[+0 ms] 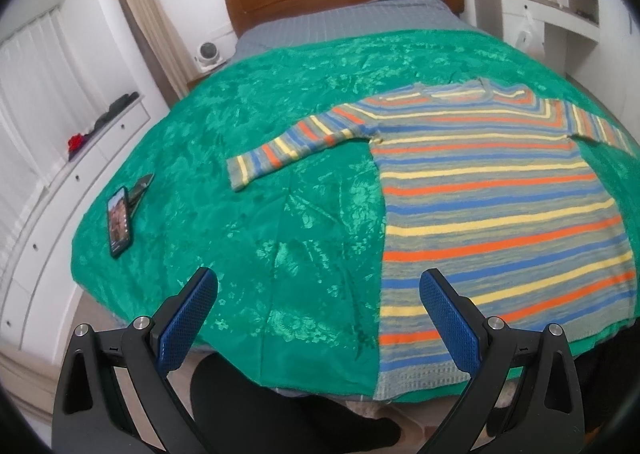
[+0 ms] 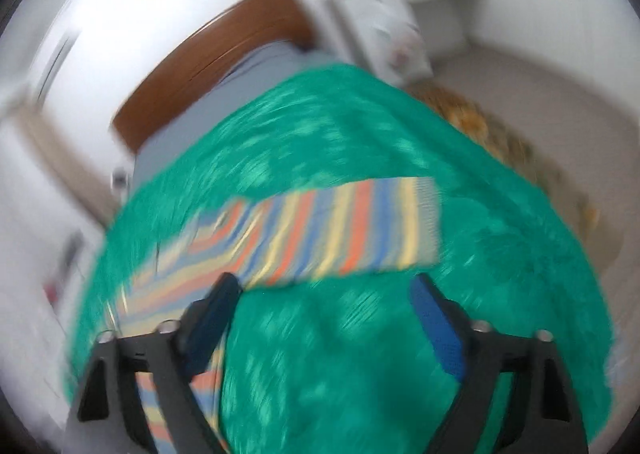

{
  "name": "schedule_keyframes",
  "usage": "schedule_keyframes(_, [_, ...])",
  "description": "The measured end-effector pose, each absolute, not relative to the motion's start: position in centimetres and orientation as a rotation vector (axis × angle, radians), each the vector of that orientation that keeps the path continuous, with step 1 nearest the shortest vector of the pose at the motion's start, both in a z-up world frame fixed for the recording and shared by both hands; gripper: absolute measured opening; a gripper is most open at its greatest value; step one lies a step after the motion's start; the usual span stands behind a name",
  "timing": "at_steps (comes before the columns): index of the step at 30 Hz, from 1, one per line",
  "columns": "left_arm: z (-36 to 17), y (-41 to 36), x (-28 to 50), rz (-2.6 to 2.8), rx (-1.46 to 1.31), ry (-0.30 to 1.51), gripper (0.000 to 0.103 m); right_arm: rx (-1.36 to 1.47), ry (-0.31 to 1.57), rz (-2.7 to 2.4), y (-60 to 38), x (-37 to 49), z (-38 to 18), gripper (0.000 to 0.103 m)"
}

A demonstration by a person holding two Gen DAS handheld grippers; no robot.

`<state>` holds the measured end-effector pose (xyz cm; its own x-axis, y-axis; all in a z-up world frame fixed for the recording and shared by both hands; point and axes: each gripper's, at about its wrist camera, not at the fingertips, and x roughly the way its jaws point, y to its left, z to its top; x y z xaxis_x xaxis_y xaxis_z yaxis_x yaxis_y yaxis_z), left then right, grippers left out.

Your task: Fold small clothes

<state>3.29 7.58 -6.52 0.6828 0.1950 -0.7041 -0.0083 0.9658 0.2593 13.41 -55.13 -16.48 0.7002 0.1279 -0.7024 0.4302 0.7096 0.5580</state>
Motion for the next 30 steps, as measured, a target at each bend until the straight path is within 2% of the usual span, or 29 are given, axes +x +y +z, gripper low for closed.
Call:
schedule_keyframes(3, [-6.7, 7.2, 3.5, 0.123, 0.266, 0.827, 0.101, 0.96, 0.809, -0.164, -58.4, 15.2, -19.2, 0.061])
schedule_keyframes(4, [-6.7, 7.1, 3.6, 0.125, 0.274, 0.828, 0.101, 0.974, 0.815, -0.171, -58.8, 15.7, -19.7, 0.061])
schedule_keyframes(7, [-6.7, 6.7, 3.9, 0.139, 0.297, 0.829, 0.101, 0.973, 0.873, -0.22, -59.8, 17.1, -21.3, 0.059])
schedule_keyframes(10, [-6.9, 6.4, 4.2, 0.147, 0.302, 0.839, 0.101, 0.964, 0.954, -0.234, -60.3, 18.4, -23.3, 0.051])
schedule_keyframes(15, [-7.8, 5.6, 4.6, 0.143, 0.331, 0.865, 0.101, 0.974, 1.024, -0.239, -60.8, 19.2, -25.6, 0.043])
schedule_keyframes(17, [-8.1, 5.2, 4.7, 0.139, 0.344, 0.871, 0.101, 0.965, 1.047, -0.256, -61.0, 19.3, -25.7, 0.028])
schedule_keyframes(19, [-8.2, 5.0, 4.8, 0.136, 0.348, 0.872, 0.101, 0.951, 1.075, -0.243, -60.9, 19.8, -25.4, 0.004])
schedule_keyframes(24, [-8.1, 5.3, 4.6, 0.133, 0.319, 0.856, 0.101, 0.771, 0.943, -0.233, -58.5, 21.2, -18.5, 0.003])
schedule_keyframes(26, [-8.4, 5.6, 4.7, 0.126, 0.305, 0.863, 0.101, 0.626, 0.872, -0.172, -55.1, 23.0, -13.3, 0.003])
schedule_keyframes(30, [-8.8, 6.3, 4.9, 0.124, 0.282, 0.868, 0.101, 0.494, 0.81, 0.015, -46.7, 26.9, -6.7, 0.003])
